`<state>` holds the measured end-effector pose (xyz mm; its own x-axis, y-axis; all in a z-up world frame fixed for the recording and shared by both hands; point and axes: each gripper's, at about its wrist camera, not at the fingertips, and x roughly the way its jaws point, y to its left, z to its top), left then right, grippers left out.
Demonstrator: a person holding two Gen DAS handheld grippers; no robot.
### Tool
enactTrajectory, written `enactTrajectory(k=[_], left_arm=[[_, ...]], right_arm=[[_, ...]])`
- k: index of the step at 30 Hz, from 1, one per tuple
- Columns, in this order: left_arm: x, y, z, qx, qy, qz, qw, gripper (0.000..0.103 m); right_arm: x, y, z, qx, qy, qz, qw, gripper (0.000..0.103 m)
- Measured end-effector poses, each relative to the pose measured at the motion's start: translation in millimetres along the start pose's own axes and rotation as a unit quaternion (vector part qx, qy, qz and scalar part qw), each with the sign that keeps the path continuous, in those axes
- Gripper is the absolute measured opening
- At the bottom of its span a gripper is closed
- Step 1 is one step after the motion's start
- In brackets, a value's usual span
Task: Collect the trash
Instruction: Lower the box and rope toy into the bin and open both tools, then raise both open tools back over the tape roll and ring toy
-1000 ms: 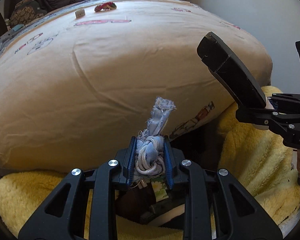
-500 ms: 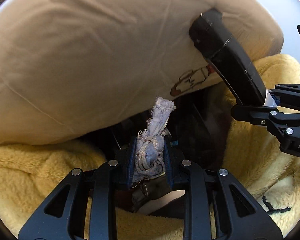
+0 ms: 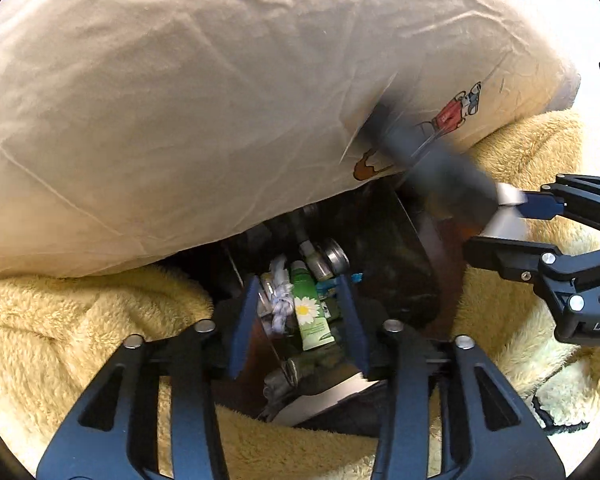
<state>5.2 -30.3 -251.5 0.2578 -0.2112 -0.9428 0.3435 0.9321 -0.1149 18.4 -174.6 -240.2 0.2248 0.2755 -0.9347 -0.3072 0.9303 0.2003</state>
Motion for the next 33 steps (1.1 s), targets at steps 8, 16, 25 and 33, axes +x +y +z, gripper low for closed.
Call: enactTrajectory(k=[8, 16, 25, 33], left_arm=[[-20, -2, 5, 0.01, -0.025, 0.036, 0.999, 0.066], [-67, 9, 27, 0.009, -0.087, 0.053, 0.9947, 0.087], [-144, 43, 79, -0.014, -0.2, 0.098, 0.9747, 0.095], [-161, 87, 149, -0.041, -0.248, 0.118, 0.9607, 0.095]], right_arm=[[-14, -11, 0, 0.012, -0.026, -0.008, 1.0, 0.055], [-69, -14, 26, -0.008, -0.125, -0.031, 0.992, 0.065], [-139, -11, 91, -0.045, -0.233, -0.073, 0.969, 0.085], [-152, -27, 180, -0.041, -0.262, -0.1, 0.959, 0.091]])
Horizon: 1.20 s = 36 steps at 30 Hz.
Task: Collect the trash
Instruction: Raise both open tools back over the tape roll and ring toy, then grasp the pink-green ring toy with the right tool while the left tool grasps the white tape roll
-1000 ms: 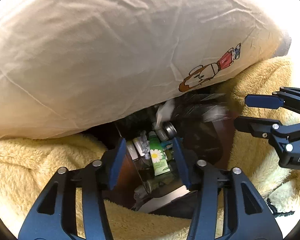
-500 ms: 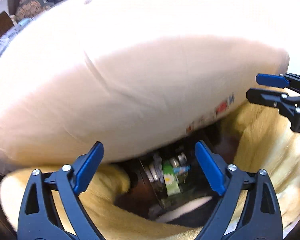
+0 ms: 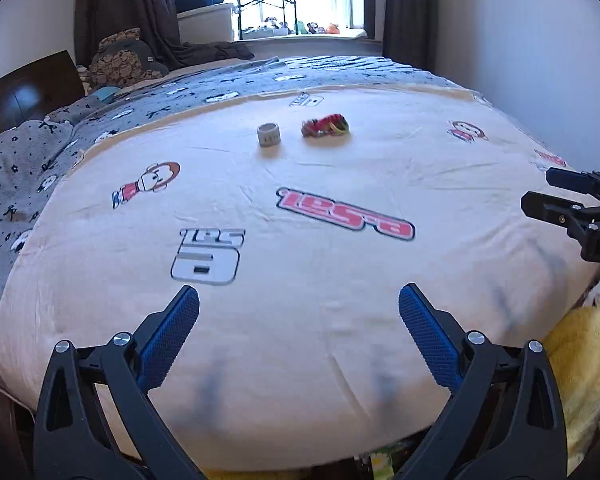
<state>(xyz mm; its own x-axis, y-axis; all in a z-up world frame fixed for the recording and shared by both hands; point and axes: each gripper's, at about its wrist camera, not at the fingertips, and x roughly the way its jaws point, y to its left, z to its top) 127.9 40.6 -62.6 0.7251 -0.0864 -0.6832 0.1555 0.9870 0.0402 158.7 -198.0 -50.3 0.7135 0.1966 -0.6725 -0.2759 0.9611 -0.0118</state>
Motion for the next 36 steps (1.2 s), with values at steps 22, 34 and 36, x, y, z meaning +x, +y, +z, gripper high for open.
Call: enactTrajectory(k=[22, 34, 36], left_arm=[[180, 67, 129, -0.05, 0.044, 0.028, 0.9974, 0.094], [200, 66, 134, -0.05, 0.056, 0.018, 0.997, 0.094], [201, 65, 136, -0.047, 0.055, 0.017, 0.9972, 0.094]], right_arm=[[226, 8, 131, 0.096, 0.023, 0.024, 0.995, 0.09], [266, 36, 156, 0.012, 0.039, 0.059, 0.997, 0.064], [265, 39, 157, 0.004, 0.033, 0.065, 0.997, 0.059]])
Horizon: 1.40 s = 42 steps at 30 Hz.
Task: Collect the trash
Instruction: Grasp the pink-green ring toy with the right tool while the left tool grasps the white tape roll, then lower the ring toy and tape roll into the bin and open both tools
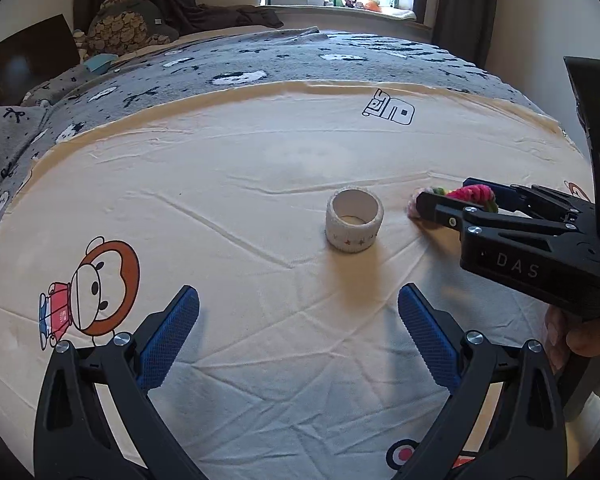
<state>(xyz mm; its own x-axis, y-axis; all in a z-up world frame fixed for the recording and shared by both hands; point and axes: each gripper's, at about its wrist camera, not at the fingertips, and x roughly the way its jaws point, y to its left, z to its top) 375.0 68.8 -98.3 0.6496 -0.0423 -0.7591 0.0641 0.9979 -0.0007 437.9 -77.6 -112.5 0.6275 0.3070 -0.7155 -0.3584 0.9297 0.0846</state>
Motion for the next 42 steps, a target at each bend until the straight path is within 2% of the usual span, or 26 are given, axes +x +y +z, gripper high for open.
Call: enactTrajectory(k=[5, 12, 15, 17, 18, 19, 22, 26, 32, 36, 42], left_arm=[[1, -8, 5, 0.014, -0.008, 0.0, 0.9999, 0.092], [21, -22, 29, 0.01, -0.011, -0.005, 0.9999, 0.078], [32, -28, 38, 0.01, -0.005, -0.005, 0.9999, 0.069], [40, -31, 41, 0.011, 0.006, -0.009, 0.9999, 0.048], [42, -32, 42, 0.01, 0.011, -0.015, 0.9998, 0.043], [42, -33, 42, 0.01, 0.011, -0.017, 0.9997, 0.033], [34, -34, 38, 0.007, 0.014, -0.021, 0.9997, 0.031], [4, -42, 19, 0.017, 0.008, -0.021, 0.9996, 0.031], [-62, -58, -23, 0.019, -0.015, -0.052, 0.9984, 0.031], [-114, -76, -56, 0.043, -0.041, -0.07, 0.9958, 0.031], [-179, -100, -109, 0.079, -0.071, -0.078, 0.9913, 0.031]], right_arm=[[-7, -2, -2, 0.003, 0.011, 0.007, 1.0, 0.053], [-43, -28, -6, 0.003, 0.013, -0.071, 0.997, 0.052], [-61, -36, -13, -0.008, 0.012, -0.091, 0.996, 0.052], [-74, -41, -19, -0.016, 0.008, -0.1, 0.995, 0.052], [-79, -43, -21, -0.019, 0.006, -0.102, 0.995, 0.052], [-83, -45, -24, -0.021, 0.006, -0.104, 0.994, 0.052], [-97, -49, -33, -0.022, 0.005, -0.107, 0.994, 0.052], [-120, -46, -50, -0.029, -0.002, -0.118, 0.993, 0.052], [-169, -30, -79, -0.041, -0.024, -0.13, 0.99, 0.052], [-209, -25, -106, -0.032, -0.036, -0.127, 0.991, 0.053], [-262, -24, -159, -0.02, -0.051, -0.122, 0.991, 0.053]])
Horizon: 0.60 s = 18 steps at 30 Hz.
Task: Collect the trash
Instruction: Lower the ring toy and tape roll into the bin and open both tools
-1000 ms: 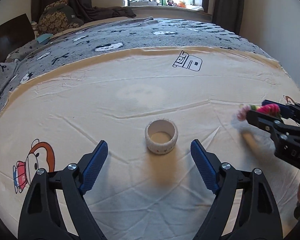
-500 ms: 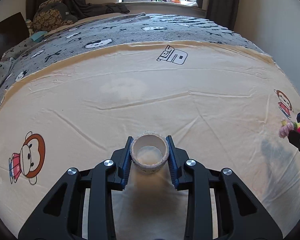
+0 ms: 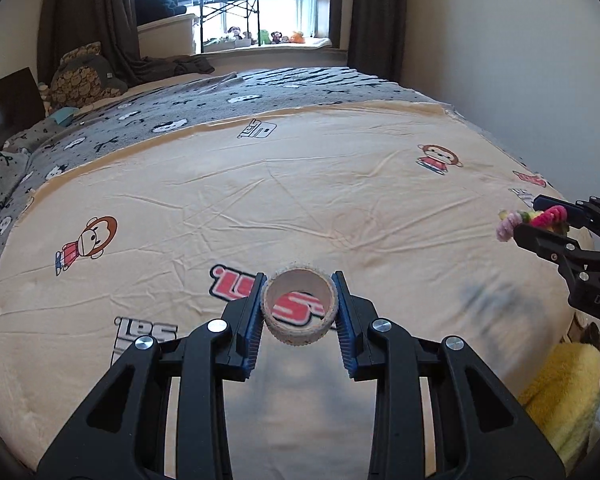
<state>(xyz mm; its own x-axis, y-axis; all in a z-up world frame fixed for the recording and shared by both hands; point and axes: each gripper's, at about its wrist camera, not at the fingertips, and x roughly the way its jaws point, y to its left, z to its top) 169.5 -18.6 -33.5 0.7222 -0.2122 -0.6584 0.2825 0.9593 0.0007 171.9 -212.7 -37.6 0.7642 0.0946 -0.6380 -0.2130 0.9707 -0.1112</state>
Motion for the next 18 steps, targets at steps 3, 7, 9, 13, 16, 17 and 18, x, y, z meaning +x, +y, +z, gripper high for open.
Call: enactTrajectory(k=[3, 7, 9, 13, 16, 17, 18], left_arm=[[-28, -18, -23, 0.016, -0.013, 0.001, 0.9998, 0.031], [-53, -37, -57, 0.024, -0.018, -0.008, 0.9995, 0.031], [-61, -43, -74, 0.021, -0.014, -0.013, 0.9996, 0.031], [-67, -55, -113, 0.015, 0.009, -0.024, 0.9996, 0.031], [-64, -59, -139, 0.014, 0.032, -0.028, 0.999, 0.031], [-63, -61, -148, 0.014, 0.041, -0.03, 0.9986, 0.031], [-61, -63, -158, 0.015, 0.051, -0.033, 0.998, 0.031]], right_arm=[[-25, -5, -27, 0.018, -0.006, 0.012, 1.0, 0.053], [-47, -3, -63, 0.035, -0.005, 0.027, 0.999, 0.053], [-54, 3, -81, 0.039, 0.0, 0.036, 0.999, 0.053], [-63, 18, -113, 0.049, 0.015, 0.055, 0.997, 0.053], [-61, 30, -135, 0.055, 0.036, 0.079, 0.995, 0.053], [-58, 34, -143, 0.055, 0.047, 0.083, 0.994, 0.053], [-56, 38, -149, 0.057, 0.055, 0.086, 0.993, 0.053]])
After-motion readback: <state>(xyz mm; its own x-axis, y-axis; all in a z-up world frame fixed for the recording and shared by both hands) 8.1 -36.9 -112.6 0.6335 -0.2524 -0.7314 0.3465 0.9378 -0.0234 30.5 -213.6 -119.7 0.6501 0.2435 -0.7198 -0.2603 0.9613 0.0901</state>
